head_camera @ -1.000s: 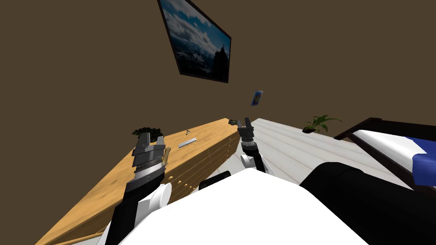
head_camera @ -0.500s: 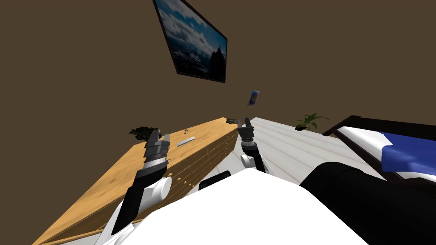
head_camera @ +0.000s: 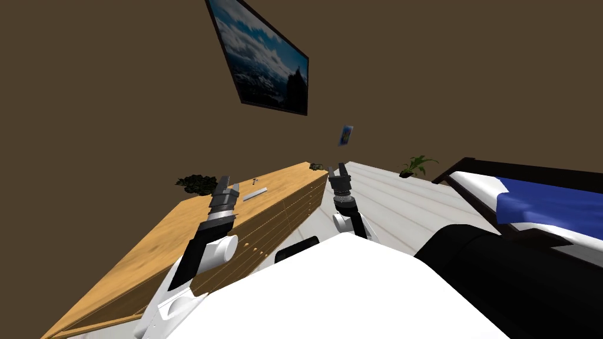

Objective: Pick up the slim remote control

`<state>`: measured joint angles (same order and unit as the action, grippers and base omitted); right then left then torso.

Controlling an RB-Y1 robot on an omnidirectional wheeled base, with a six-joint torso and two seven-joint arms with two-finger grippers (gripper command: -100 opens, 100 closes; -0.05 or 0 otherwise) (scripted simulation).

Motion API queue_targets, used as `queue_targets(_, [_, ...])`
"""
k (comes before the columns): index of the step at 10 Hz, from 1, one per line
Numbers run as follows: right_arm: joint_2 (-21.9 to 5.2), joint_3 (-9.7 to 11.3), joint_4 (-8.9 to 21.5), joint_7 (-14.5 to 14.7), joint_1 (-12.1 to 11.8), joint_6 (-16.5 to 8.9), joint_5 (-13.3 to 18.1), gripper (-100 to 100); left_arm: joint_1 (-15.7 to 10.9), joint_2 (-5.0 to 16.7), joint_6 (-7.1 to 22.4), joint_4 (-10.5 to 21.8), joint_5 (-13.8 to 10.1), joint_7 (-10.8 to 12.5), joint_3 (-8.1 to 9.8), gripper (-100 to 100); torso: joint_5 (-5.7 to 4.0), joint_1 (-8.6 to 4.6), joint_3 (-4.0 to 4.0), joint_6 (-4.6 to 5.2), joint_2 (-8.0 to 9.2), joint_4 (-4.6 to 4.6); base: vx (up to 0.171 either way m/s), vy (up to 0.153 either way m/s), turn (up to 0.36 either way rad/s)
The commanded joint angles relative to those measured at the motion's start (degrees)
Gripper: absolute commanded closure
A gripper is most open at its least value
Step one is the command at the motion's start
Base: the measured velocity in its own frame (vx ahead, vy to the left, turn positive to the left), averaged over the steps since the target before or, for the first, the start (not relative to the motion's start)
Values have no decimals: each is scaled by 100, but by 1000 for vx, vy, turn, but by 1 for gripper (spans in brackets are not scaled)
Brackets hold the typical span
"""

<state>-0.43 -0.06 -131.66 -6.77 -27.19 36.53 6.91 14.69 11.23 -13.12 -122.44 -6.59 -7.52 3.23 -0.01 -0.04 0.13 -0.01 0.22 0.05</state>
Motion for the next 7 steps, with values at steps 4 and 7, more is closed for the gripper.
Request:
queue_targets(4, [0, 0, 0, 0, 0, 0, 0, 0, -883, 432, 767, 784, -294, 5, 169, -100, 1, 5, 3, 0, 6, 1, -82, -11, -97])
queue_targets(7, [0, 0, 0, 0, 0, 0, 0, 0, -1404, 712, 1240, 1269, -491, 15, 289, -100, 1, 4, 1, -1, 2, 0, -67, -11, -100])
